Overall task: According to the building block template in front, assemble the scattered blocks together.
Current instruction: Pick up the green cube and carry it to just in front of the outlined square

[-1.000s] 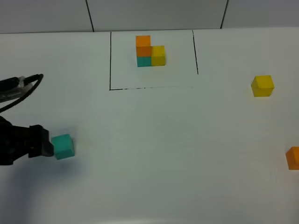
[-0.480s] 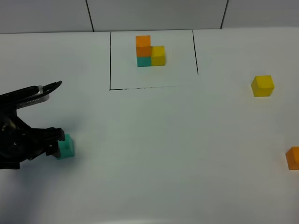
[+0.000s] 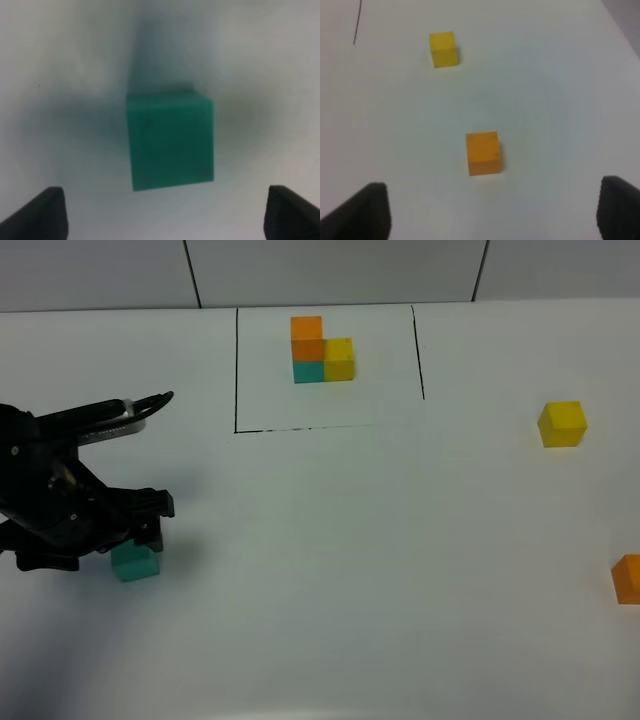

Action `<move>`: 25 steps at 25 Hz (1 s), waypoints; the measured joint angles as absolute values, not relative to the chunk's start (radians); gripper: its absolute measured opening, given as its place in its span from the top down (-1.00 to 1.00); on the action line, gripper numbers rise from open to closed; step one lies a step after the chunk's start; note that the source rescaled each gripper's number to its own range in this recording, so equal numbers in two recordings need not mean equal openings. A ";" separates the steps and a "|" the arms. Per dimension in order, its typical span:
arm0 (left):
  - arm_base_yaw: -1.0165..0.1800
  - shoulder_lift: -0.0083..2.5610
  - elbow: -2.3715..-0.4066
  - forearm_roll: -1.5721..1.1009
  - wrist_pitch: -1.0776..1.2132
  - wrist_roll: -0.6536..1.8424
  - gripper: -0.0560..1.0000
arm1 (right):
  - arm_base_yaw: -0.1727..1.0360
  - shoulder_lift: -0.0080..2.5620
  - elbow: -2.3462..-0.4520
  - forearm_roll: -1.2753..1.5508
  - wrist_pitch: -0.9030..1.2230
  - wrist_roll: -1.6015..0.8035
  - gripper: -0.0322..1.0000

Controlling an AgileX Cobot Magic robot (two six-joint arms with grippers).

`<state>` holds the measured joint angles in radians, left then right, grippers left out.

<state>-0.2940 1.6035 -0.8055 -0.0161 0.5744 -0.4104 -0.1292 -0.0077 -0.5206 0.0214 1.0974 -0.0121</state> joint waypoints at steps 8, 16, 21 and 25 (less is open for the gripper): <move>-0.301 1.695 -0.826 -0.017 0.514 -0.452 -0.66 | -0.129 -0.008 -0.521 0.021 1.097 -0.012 -0.40; -0.301 1.763 -0.827 -0.017 0.463 -0.454 -0.66 | -0.129 -0.008 -0.521 0.022 1.097 -0.012 -0.40; -0.301 1.787 -0.836 -0.017 0.464 -0.454 -0.17 | -0.129 -0.008 -0.521 0.023 1.097 -0.012 -0.40; -0.301 1.787 -0.836 -0.016 0.466 -0.454 0.88 | -0.129 -0.008 -0.521 0.023 1.097 -0.012 -0.40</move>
<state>-0.3009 1.7866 -0.8362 -0.0160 0.4657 -0.4536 -0.1292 -0.0077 -0.5206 0.0225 1.0974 -0.0121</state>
